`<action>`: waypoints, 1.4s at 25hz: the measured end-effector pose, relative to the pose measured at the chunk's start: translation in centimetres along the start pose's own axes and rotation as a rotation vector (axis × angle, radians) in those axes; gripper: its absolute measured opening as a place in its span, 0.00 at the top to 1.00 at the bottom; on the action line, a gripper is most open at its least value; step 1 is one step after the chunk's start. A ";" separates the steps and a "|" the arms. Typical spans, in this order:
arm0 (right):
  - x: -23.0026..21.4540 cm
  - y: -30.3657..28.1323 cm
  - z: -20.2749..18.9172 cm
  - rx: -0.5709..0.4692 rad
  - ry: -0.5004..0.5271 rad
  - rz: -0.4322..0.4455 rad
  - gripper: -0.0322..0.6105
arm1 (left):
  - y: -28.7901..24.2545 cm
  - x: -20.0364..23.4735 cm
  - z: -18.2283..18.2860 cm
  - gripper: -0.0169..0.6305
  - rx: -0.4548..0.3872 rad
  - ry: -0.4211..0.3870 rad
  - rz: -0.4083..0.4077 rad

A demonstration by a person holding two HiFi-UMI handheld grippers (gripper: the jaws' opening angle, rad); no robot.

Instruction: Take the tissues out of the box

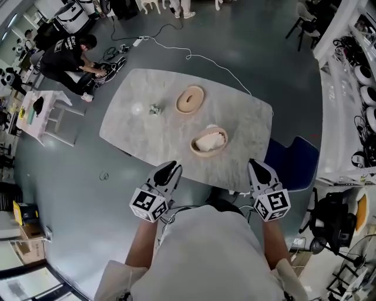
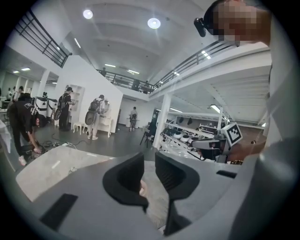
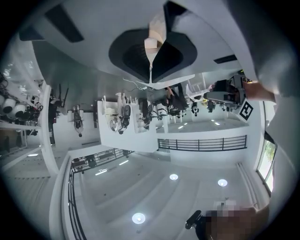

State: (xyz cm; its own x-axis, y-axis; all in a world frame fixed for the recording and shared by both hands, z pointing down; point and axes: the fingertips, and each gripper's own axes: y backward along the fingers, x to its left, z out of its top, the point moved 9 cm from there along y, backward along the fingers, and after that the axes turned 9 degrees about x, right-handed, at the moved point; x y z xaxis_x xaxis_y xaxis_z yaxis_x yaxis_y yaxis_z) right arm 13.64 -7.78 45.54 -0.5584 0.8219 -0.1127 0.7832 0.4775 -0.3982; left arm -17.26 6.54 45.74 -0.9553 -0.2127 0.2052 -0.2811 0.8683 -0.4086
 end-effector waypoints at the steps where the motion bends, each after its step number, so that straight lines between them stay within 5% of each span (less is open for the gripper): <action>1: -0.9 -0.6 -0.1 0.010 -0.005 0.007 0.89 | -1.0 0.0 0.3 0.85 0.006 -0.002 0.000; 9: -5.2 -3.8 -1.4 0.086 -0.029 0.043 0.89 | -7.9 0.4 0.7 0.85 0.110 -0.020 -0.026; 17: -5.9 -6.7 -2.9 0.147 -0.089 0.012 0.89 | -15.6 2.2 -0.5 0.85 0.247 -0.059 -0.139; 26: -6.4 -9.1 -3.7 0.179 -0.183 -0.092 0.89 | -25.6 5.1 -5.5 0.85 0.450 -0.138 -0.265; 35: -6.4 -10.3 -5.8 0.219 -0.259 -0.156 0.89 | -32.8 6.8 -12.9 0.83 0.678 -0.213 -0.297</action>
State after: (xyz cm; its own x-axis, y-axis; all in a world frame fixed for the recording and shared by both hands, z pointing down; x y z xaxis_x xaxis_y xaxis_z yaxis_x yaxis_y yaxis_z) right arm 10.72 -16.17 55.66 -0.7388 0.6254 -0.2511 0.6222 0.4898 -0.6107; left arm -13.36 -17.58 72.03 -0.8085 -0.5354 0.2444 -0.4578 0.3110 -0.8329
